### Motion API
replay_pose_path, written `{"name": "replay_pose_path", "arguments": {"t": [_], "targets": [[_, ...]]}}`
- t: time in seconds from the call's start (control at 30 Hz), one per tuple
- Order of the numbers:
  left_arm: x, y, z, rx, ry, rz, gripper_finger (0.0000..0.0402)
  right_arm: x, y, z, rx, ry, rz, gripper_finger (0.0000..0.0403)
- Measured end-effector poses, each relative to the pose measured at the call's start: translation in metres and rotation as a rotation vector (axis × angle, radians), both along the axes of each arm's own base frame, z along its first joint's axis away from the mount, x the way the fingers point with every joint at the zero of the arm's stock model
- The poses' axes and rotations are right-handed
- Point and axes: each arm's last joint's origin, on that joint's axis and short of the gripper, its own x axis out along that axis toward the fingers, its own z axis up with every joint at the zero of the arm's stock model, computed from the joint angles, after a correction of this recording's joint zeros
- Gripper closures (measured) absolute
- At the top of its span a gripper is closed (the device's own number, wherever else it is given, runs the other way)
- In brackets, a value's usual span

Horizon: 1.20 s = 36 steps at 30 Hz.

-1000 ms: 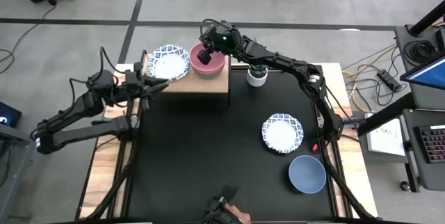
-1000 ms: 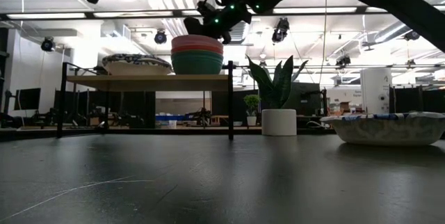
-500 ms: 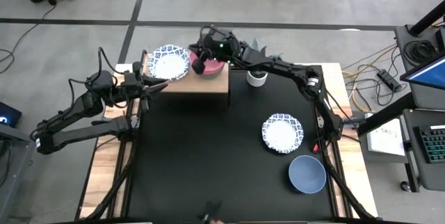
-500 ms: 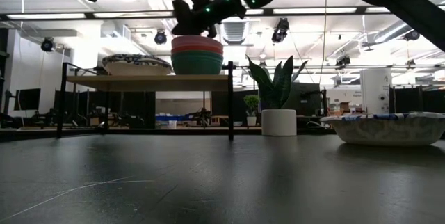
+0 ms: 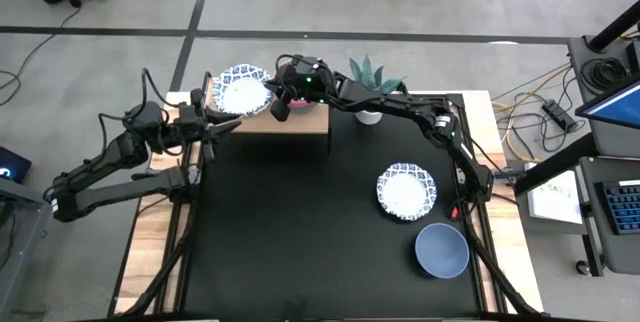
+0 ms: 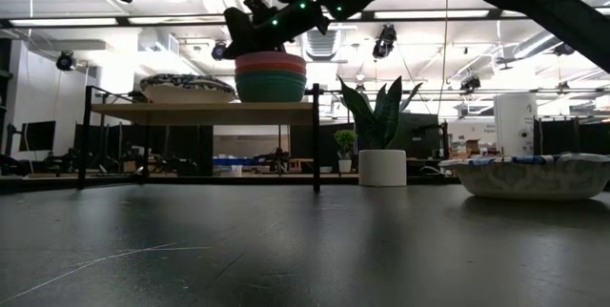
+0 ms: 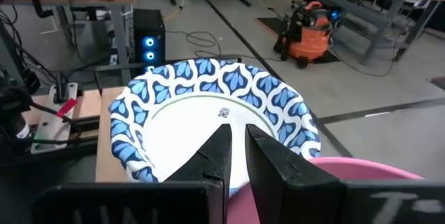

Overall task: Place and stack bowls onto a shelf
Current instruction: Stack the pink bowl on top of the red bowl on the shelf, then stack the white bowl on top of the white bowl on the shelf

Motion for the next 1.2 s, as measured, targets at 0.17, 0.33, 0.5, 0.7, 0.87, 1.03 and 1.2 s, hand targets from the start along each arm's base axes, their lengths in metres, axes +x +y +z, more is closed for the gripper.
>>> {"name": "replay_pose_path", "arguments": {"t": [0.17, 0.33, 0.5, 0.7, 0.87, 1.03, 1.2], "targets": [[-0.001, -0.001, 0.001, 0.002, -0.006, 0.000, 0.0342, 0.000, 0.000, 0.002, -0.002, -0.008, 0.000, 0.0370], [-0.002, -0.001, 0.001, -0.021, -0.013, 0.000, 0.0342, -0.007, 0.004, 0.017, -0.007, -0.028, 0.013, 0.0370], [0.000, 0.000, -0.004, -0.120, 0.009, 0.002, 0.0342, -0.023, 0.021, 0.045, 0.004, -0.006, 0.076, 0.0370], [0.003, 0.001, -0.022, -0.302, 0.029, 0.001, 0.0342, -0.066, 0.058, 0.090, 0.093, 0.104, 0.124, 0.0370], [0.012, 0.000, -0.043, -0.384, 0.023, -0.032, 0.0342, -0.105, 0.100, 0.110, 0.285, 0.244, 0.134, 0.0370], [0.019, -0.004, -0.053, -0.386, -0.008, -0.129, 0.0342, -0.130, 0.144, 0.108, 0.492, 0.438, 0.101, 0.0369], [0.021, -0.011, -0.050, -0.406, -0.040, -0.201, 0.0342, -0.137, 0.190, 0.081, 0.590, 0.661, -0.031, 0.0369]]}}
